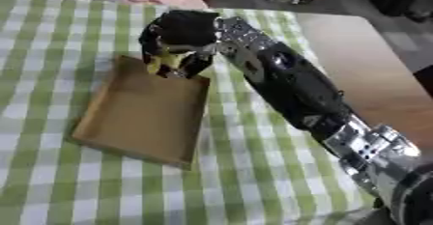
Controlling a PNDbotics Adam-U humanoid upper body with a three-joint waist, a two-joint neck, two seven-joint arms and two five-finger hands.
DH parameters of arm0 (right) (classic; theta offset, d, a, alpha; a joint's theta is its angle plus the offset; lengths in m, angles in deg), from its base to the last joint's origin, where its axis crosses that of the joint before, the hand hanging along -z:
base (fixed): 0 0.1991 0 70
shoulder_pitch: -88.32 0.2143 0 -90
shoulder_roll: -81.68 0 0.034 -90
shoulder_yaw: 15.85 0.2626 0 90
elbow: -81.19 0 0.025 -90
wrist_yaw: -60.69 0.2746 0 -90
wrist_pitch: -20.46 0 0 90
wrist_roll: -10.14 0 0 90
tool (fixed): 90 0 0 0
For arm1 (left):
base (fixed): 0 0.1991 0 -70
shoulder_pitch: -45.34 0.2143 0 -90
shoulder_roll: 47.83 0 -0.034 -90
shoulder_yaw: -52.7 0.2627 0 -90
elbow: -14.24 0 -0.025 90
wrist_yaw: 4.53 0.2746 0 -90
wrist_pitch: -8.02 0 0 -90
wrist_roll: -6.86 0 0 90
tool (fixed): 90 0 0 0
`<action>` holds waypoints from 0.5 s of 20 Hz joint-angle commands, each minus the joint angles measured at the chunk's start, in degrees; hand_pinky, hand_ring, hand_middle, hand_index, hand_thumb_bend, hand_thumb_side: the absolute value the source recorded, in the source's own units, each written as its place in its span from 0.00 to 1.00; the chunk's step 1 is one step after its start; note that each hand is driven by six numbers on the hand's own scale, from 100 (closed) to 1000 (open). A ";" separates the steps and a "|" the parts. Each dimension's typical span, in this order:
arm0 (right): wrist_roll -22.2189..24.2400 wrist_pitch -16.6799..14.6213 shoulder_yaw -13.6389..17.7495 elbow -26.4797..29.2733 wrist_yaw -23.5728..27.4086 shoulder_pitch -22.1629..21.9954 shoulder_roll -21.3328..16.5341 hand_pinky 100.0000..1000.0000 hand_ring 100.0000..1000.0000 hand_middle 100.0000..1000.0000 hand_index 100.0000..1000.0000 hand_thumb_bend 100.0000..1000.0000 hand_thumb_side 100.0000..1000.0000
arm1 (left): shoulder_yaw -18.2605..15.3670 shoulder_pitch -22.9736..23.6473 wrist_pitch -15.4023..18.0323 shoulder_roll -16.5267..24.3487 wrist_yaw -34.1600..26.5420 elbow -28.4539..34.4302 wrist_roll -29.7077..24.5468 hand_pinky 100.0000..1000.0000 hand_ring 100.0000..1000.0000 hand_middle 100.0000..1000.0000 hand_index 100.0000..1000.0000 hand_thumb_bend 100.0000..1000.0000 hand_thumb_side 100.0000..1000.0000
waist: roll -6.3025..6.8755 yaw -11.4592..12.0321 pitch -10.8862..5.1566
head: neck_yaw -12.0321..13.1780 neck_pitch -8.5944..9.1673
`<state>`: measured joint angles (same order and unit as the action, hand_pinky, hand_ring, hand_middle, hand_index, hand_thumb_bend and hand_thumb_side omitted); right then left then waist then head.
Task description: Pick up objects on the table and place them in the box.
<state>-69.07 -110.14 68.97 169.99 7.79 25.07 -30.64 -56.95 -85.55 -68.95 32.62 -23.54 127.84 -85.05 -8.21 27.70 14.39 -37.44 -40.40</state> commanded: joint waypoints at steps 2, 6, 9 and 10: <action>0.13 2.67 -0.39 -1.67 -3.33 1.12 0.72 0.34 0.51 0.45 0.58 0.00 0.00 | 0.52 -1.27 -0.05 0.30 -0.27 1.00 0.40 0.65 0.72 0.73 0.57 0.06 0.48 | 0.49 0.24 -1.31 | -0.75 -0.81; -1.23 6.37 -0.68 -2.48 -7.24 1.24 2.02 0.33 0.52 0.45 0.58 0.00 0.00 | 0.58 -1.31 -0.29 0.14 -0.14 1.00 0.65 0.65 0.72 0.73 0.57 0.06 0.48 | 0.33 0.38 -1.47 | -1.05 -1.22; -2.66 9.61 -1.12 -3.09 -12.05 1.13 2.78 0.35 0.55 0.45 0.59 0.00 0.00 | 0.60 -1.30 -0.54 -0.04 -0.07 1.00 0.79 0.65 0.72 0.73 0.57 0.06 0.48 | 0.29 0.43 -1.65 | -1.18 -1.61; -3.11 10.56 -1.32 -3.19 -14.08 1.14 2.97 0.36 0.56 0.46 0.59 0.00 0.00 | 0.63 -1.30 -0.61 -0.11 -0.04 1.00 0.81 0.65 0.72 0.73 0.57 0.06 0.48 | 0.28 0.47 -1.73 | -1.28 -1.83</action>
<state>-71.66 -100.90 67.42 166.81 -4.04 25.55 -26.73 -56.62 -85.64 -69.42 32.10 -23.59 127.85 -84.38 -8.35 28.19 13.72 -38.47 -41.85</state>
